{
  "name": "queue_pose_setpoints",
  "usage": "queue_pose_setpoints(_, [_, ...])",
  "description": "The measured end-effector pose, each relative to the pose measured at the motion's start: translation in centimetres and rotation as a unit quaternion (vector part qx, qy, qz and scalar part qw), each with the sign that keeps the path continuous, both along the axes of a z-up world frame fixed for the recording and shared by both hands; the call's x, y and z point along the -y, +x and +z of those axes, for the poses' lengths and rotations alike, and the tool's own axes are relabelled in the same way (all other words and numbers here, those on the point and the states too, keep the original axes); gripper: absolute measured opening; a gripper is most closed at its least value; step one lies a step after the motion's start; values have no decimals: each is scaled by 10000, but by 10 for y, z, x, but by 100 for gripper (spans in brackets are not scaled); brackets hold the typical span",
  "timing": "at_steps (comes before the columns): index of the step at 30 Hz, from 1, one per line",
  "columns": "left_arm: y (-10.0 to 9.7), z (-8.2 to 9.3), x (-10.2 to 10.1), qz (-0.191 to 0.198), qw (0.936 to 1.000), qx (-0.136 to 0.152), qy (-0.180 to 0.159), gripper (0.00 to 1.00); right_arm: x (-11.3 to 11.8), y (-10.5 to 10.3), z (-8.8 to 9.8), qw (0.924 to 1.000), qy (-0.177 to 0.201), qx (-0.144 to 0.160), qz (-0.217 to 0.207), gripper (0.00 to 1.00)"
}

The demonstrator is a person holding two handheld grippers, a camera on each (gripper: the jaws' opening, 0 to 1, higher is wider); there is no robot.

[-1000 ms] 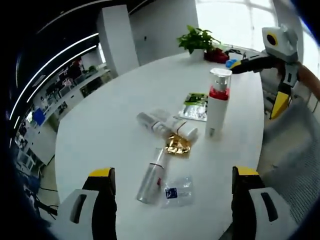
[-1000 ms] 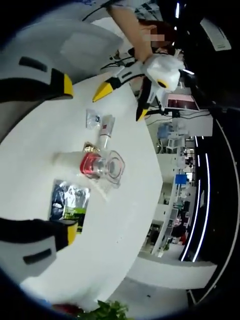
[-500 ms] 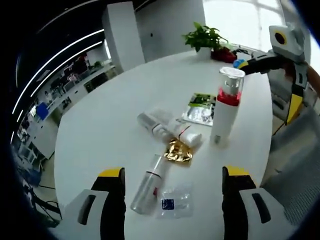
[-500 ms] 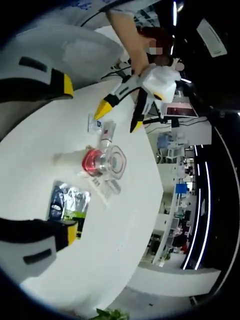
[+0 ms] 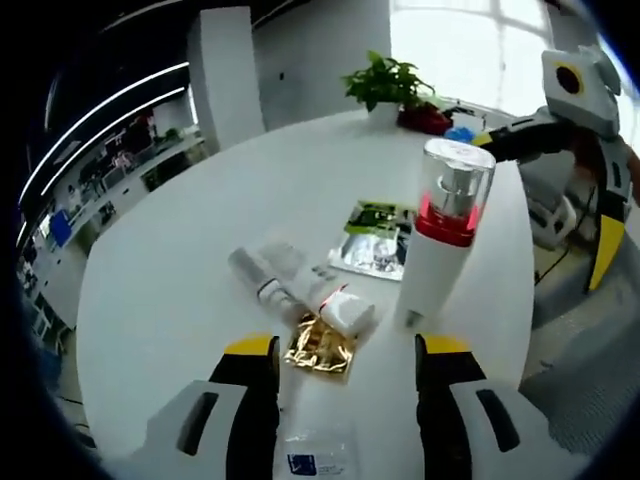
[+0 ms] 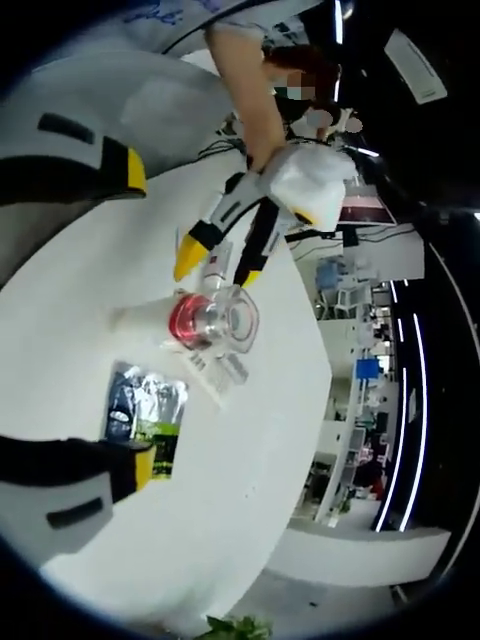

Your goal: Arrange the skincare products in the storage area until every visible bottle or jar stands upright without overlapping.

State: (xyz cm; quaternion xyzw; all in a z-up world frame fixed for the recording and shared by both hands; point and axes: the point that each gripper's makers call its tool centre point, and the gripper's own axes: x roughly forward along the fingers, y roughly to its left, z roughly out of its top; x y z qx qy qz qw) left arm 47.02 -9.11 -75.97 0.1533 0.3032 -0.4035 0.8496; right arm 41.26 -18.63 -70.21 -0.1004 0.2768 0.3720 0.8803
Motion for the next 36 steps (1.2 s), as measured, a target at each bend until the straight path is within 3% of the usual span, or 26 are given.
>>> queue_pose_setpoints(6, [8,-6,8,-118,9998,-110,-111,46,2,8,4,10000,32,-36,-24,100])
queue_pose_setpoints(14, [19,-10,15,-279,9991,-263,-204,44,-1,18,27,9988,465,-144,29,100])
queue_pose_setpoints(28, [37,-13,25,-532,9978,-371,-168,41,-3,60,57,9964,798,-242,168,100])
queue_pose_setpoints(36, [45,-15,33,-687,9966,-424,-160,39,-3,89,63,9948,965,-323,88,92])
